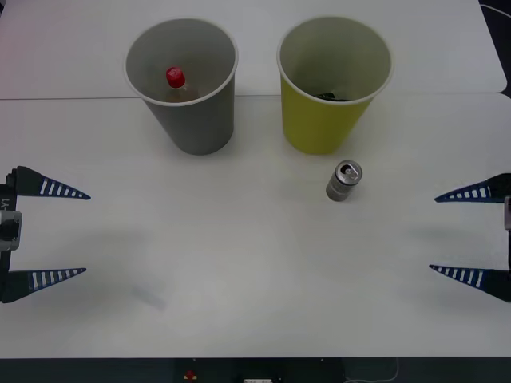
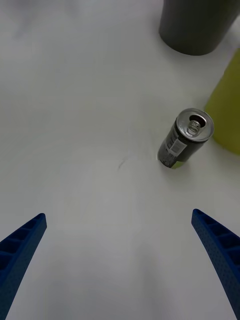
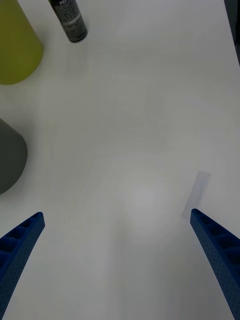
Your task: Put the can into the green bin and the plastic bottle into the gray bin
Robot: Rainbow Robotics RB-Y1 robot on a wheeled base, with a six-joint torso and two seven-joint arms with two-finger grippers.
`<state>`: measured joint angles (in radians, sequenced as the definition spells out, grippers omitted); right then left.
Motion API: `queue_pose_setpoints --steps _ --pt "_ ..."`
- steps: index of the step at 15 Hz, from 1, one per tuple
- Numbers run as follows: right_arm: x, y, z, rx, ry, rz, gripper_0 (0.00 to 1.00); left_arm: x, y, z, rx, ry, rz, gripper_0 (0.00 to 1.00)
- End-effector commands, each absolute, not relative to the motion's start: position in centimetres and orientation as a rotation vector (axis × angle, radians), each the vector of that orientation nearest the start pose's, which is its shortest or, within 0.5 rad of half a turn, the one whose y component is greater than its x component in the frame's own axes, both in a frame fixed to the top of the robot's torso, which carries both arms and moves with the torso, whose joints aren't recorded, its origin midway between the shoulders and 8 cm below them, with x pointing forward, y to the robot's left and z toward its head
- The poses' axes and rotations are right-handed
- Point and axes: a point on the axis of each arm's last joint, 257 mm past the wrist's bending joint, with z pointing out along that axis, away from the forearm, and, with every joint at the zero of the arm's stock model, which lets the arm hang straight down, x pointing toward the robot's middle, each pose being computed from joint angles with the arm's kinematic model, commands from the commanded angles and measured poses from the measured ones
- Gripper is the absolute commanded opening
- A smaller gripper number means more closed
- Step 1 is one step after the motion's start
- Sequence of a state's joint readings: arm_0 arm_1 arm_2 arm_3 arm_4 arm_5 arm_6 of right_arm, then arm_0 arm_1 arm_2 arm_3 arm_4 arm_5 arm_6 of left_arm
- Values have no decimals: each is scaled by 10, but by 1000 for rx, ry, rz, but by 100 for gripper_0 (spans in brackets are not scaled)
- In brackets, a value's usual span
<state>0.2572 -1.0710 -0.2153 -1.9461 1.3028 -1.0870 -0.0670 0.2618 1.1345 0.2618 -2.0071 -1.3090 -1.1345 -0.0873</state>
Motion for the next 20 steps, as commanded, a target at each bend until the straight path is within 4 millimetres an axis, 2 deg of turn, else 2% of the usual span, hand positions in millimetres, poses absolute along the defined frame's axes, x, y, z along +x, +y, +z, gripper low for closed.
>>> queue_pose_setpoints --steps 1,13,20 --pt "355 -282 -194 -1425 1640 296 100 341 286 -167 1762 1444 -118 100" --pt "382 -262 -231 -1003 1662 455 100 341 286 -167 1762 1444 -118 100" --pt "416 -227 -255 -801 1649 508 100 341 286 -167 1762 1444 -118 100"
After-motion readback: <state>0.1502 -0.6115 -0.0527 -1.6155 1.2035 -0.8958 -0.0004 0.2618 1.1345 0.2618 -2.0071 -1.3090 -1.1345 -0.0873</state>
